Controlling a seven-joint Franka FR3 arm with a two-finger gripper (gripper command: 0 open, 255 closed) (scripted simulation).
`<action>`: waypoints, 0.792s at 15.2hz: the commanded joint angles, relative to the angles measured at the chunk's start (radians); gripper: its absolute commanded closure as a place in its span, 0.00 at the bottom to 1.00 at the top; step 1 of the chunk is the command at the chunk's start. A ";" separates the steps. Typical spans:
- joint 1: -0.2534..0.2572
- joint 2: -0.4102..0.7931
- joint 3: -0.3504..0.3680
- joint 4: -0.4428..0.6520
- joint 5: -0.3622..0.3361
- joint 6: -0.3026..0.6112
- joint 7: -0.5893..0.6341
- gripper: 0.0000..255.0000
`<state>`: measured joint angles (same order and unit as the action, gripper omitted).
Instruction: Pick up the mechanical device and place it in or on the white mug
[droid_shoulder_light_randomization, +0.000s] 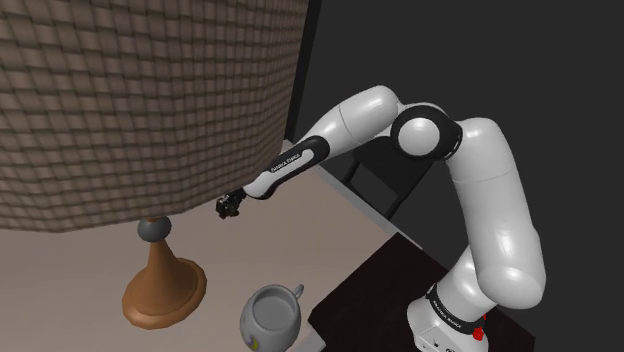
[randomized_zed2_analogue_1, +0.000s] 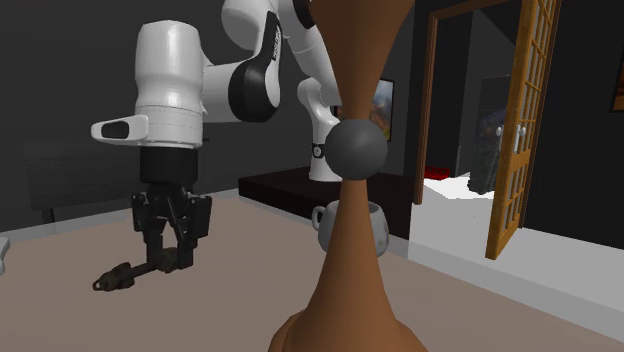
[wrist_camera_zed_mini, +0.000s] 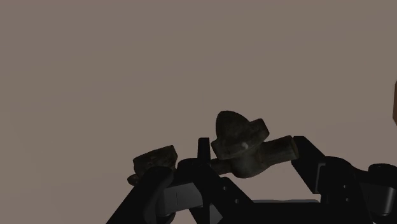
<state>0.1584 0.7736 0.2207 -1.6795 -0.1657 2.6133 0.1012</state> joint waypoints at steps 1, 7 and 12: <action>-0.004 -0.021 0.005 -0.006 0.004 -0.015 -0.002 1.00; -0.014 -0.080 0.018 -0.017 0.015 -0.063 -0.006 1.00; -0.022 -0.126 0.029 -0.020 0.026 -0.106 -0.011 1.00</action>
<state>0.1374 0.6560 0.2474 -1.6998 -0.1415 2.5158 0.0903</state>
